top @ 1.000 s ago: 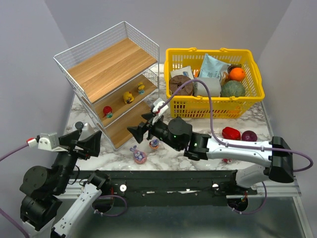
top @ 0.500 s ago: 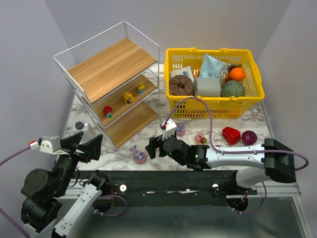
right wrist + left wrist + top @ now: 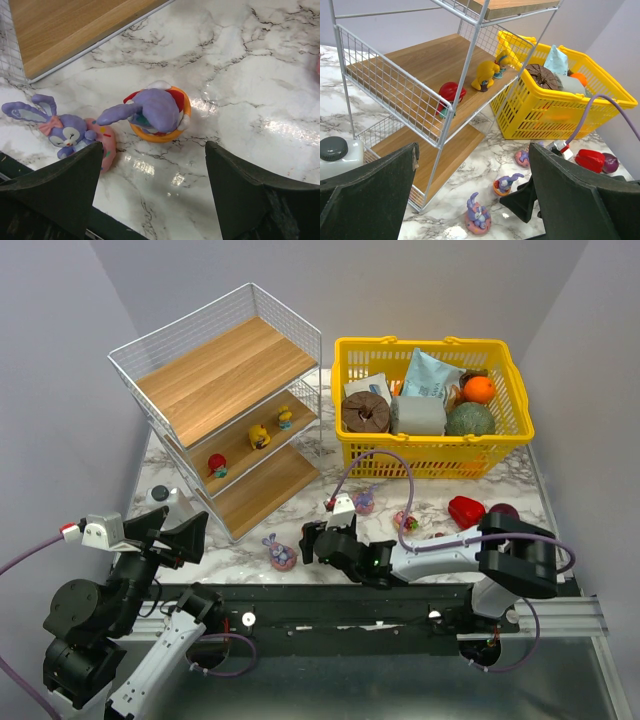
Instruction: Place and organize the plastic toys onto the shelf
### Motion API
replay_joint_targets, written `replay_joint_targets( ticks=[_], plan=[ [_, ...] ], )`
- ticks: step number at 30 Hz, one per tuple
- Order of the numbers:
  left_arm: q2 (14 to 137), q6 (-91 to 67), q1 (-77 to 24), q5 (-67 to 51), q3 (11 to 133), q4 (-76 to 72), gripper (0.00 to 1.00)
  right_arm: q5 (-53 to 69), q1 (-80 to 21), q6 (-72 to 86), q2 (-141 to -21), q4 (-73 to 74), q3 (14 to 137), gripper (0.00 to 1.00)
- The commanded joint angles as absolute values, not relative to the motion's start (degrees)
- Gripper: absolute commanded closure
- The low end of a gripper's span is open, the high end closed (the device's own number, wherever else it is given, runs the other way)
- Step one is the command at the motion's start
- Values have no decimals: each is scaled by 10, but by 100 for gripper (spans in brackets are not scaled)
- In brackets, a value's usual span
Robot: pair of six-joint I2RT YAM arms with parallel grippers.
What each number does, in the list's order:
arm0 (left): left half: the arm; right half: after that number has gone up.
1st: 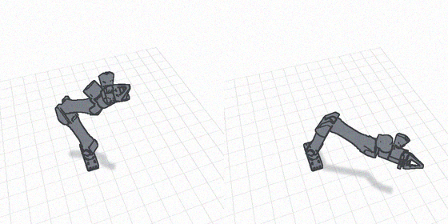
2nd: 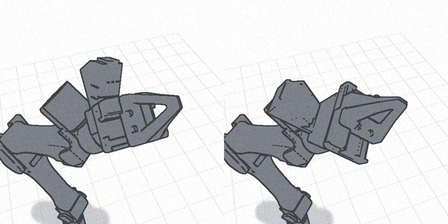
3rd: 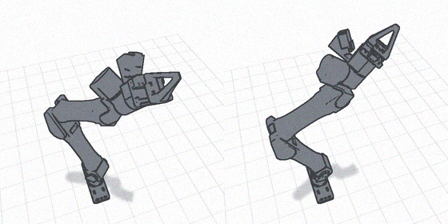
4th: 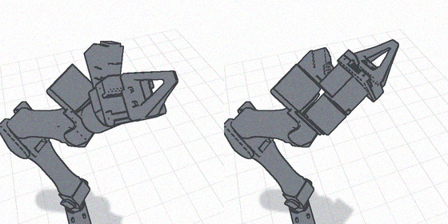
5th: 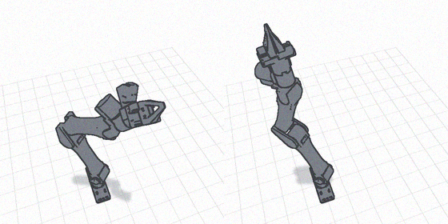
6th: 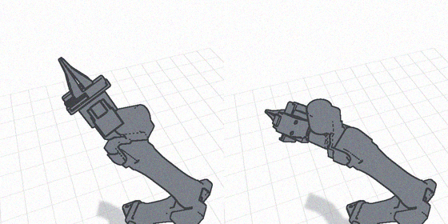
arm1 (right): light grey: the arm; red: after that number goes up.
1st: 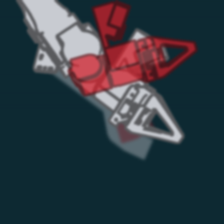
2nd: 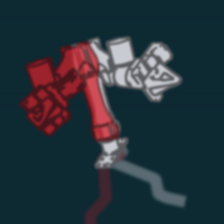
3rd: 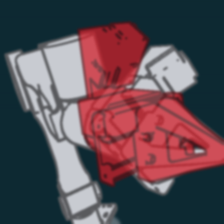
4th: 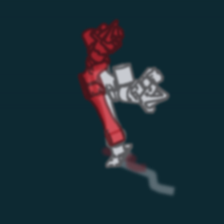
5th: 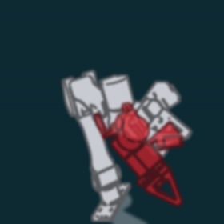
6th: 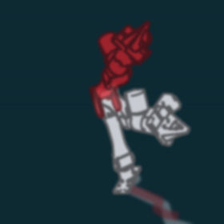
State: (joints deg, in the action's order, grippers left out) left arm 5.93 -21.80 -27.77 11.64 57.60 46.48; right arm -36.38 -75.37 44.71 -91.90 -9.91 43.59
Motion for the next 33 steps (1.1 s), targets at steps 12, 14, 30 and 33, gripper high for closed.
replay_joint_targets(
  ticks=[12,14,30,33],
  plan=[
    [52,-205,-279,110,570,477,1,-467,-758,456,-1001,-223,444,23],
    [51,-205,-279,112,570,479,1,-473,-757,461,-1007,-220,450,25],
    [48,-201,-279,120,572,483,1,-475,-747,465,-1034,-207,478,57],
    [49,-200,-278,120,572,483,1,-475,-744,461,-1030,-196,483,65]
  ],
)
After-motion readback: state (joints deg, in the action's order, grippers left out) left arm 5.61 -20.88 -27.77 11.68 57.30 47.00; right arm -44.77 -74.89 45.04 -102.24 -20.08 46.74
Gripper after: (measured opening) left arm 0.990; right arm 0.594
